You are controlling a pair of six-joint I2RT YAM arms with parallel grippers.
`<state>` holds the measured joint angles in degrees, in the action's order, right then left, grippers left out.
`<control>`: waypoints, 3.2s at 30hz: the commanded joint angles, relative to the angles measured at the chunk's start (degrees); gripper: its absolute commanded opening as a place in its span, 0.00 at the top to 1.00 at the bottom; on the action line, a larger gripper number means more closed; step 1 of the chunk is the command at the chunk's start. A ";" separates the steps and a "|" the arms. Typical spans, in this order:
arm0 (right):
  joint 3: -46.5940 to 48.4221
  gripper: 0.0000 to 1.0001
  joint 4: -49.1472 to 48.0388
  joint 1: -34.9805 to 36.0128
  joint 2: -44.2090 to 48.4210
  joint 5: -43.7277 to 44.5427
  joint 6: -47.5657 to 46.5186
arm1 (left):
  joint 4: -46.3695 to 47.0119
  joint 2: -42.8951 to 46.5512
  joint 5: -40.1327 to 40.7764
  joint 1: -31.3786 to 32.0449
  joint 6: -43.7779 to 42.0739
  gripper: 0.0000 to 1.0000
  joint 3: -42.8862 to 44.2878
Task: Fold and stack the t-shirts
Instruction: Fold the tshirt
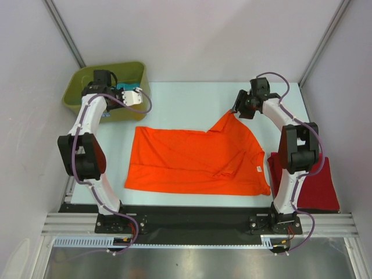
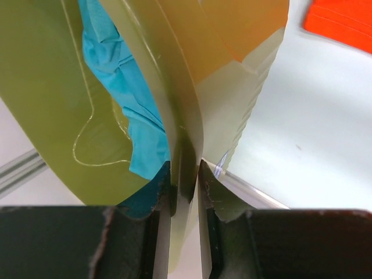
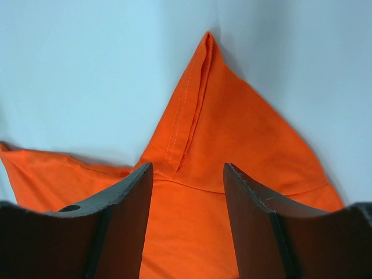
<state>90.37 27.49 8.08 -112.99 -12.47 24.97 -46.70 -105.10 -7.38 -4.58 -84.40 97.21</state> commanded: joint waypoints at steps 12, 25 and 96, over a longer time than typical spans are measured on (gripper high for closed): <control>5.43 0.44 -1.55 1.59 -2.85 8.75 1.57 | 30.69 -4.06 9.04 0.71 -1.92 0.94 -5.28; 22.20 0.45 3.62 3.53 -17.16 16.95 0.96 | 18.07 3.31 3.16 0.71 8.62 0.05 -4.31; -11.79 1.00 2.04 5.28 24.74 17.48 2.36 | 15.06 -8.56 -8.70 7.13 35.97 1.00 -18.10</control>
<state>79.09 27.92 13.06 -92.14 3.86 27.33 -27.83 -114.76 -11.75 2.72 -48.10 78.85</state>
